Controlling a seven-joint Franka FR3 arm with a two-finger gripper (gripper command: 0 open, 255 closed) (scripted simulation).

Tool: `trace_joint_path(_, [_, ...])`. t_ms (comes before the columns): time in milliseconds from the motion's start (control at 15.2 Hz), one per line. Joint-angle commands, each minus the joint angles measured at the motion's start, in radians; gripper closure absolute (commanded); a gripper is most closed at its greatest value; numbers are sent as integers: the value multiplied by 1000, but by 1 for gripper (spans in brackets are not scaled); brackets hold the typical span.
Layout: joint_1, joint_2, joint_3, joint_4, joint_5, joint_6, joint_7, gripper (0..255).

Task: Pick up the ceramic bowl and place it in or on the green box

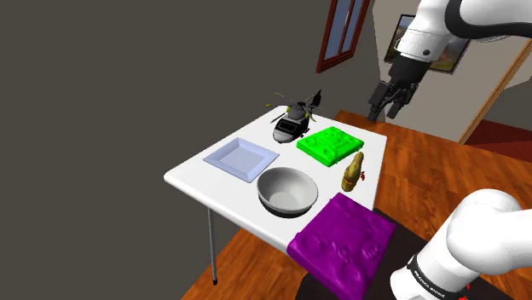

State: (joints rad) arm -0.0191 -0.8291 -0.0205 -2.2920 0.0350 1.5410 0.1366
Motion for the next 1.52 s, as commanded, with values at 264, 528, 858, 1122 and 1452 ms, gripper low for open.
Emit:
trace_joint_path(264, [16, 10, 72, -95, 30, 124, 64, 0])
trace_joint_path(528, [33, 47, 148, -169, 57, 254, 130, 0])
trace_joint_path(858, [50, 134, 247, -230, 80, 424, 215, 0])
trace_joint_path(1122, [53, 235, 330, -250, 82, 562, 292, 0])
trace_joint_path(1452, [49, 278, 349, -285, 80, 641, 305, 0])
